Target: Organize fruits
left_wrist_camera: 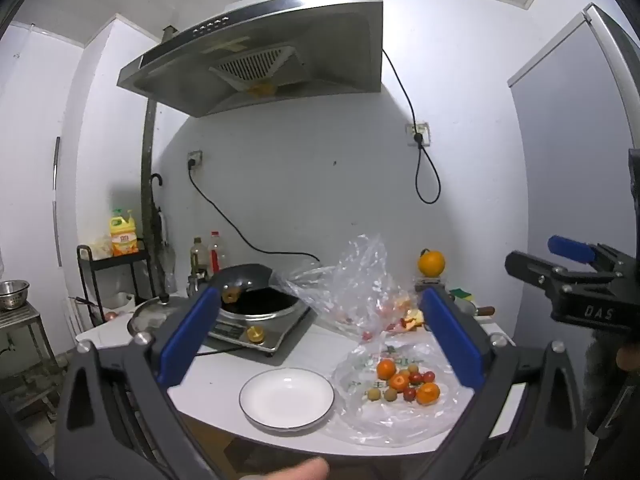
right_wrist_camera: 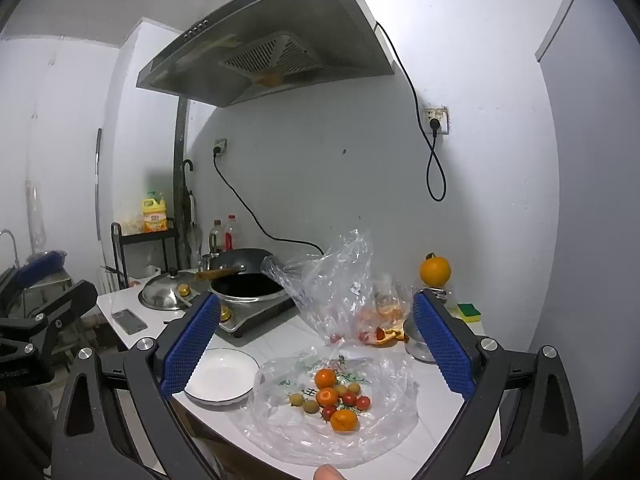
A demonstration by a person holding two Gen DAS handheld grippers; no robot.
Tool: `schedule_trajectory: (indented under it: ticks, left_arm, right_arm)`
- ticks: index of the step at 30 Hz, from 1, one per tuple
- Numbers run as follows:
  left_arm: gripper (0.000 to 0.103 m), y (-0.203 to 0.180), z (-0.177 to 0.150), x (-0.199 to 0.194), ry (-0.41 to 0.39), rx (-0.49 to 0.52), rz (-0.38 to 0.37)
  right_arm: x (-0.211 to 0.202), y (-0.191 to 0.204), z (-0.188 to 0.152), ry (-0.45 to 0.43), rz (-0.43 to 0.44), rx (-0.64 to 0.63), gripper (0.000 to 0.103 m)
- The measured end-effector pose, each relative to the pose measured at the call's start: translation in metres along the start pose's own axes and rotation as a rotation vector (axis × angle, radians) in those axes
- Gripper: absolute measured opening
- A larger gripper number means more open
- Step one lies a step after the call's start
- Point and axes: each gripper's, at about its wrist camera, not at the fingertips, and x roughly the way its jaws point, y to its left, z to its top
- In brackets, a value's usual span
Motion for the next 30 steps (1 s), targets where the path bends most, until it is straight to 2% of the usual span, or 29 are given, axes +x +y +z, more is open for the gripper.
schedule_trajectory:
  ticks: [8,9,12,30]
  left_arm:
    - [0.102,0.001,-0.001,0.006,0.022,-0.011,0.030]
    - [0.102,-0.001,-0.008,0.006,0.016,-0.005,0.003]
    - [0.102,-0.001,-0.008,0.007,0.025,-0.018,-0.010]
    - [0.102,0.003,0.000,0.004,0.006,-0.034,-0.011]
  right_arm:
    - [0.000,0.001,0.002,0.001,0.006,-0.010,0.098]
    - [-0.001,0.001,0.003,-0.001,0.006,-0.012,0.098]
    - [-0.002,0.001,0.003,0.006,0.007,-0.004,0.098]
    - [0.003,0.001,0.000,0.010,0.016,0.002,0.098]
